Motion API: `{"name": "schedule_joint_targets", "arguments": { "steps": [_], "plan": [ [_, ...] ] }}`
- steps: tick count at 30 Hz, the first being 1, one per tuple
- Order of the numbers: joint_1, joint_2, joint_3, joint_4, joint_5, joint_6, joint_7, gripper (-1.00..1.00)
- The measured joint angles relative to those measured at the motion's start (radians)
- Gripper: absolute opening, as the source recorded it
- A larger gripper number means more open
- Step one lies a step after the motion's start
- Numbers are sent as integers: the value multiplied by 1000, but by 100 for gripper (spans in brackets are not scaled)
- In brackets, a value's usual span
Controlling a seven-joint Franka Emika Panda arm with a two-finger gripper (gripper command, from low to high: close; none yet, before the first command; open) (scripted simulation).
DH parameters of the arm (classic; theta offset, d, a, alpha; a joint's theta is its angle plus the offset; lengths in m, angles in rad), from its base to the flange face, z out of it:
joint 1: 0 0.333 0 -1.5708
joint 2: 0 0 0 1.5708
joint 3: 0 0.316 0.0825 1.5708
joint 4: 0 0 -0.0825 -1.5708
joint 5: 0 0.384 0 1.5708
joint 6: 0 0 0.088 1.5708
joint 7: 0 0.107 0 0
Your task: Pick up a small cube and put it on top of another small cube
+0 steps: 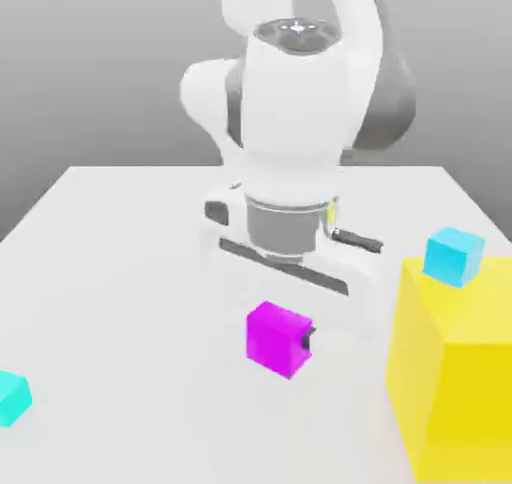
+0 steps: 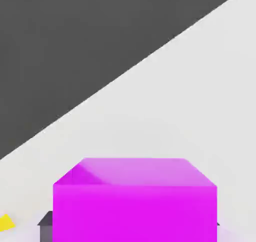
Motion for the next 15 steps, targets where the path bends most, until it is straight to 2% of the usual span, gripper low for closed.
{"name": "schedule_joint_targets", "arguments": {
  "steps": [9,12,13,15],
  "plan": [
    [257,18,125,324,10,-306,15,-100],
    [384,56,106,297,-2,-241,25,-100],
    [395,70,83,275,-5,-205,27,100],
    [361,71,83,275,-5,-205,27,100]
  ]
}}
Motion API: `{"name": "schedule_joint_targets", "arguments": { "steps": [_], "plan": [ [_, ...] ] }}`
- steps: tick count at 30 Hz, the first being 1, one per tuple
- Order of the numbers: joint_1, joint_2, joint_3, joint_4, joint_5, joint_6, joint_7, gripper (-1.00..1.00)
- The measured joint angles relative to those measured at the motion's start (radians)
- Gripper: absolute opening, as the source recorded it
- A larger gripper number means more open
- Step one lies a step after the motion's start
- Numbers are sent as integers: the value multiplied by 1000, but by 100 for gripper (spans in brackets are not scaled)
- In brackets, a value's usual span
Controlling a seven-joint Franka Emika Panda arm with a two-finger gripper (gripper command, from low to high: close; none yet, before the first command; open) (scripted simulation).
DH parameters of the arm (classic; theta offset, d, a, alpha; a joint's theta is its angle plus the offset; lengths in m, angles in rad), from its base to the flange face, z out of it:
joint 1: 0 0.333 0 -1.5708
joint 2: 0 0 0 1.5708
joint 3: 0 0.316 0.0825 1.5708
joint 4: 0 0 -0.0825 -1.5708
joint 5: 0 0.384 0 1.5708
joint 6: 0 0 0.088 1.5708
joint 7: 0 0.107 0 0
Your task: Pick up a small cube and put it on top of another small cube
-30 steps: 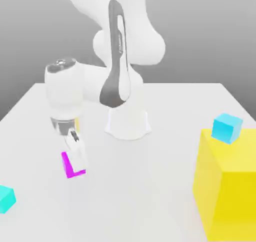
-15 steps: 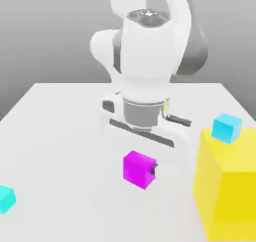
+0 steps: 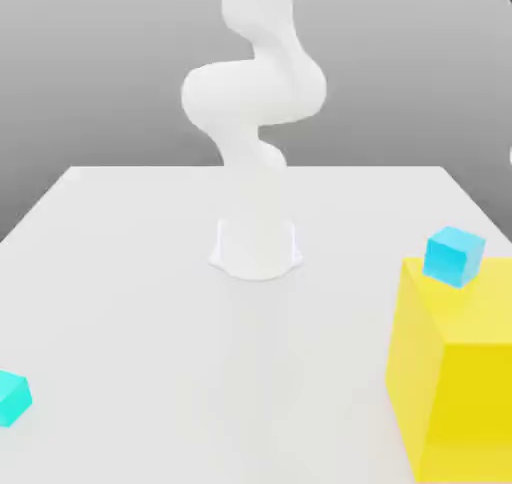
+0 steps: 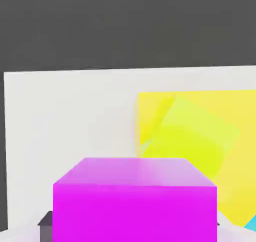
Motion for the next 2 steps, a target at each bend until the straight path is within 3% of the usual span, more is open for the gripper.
{"name": "schedule_joint_targets", "arguments": {
  "steps": [2],
  "plan": [
    [-1,0,0,0,0,0,0,100]
  ]
}}
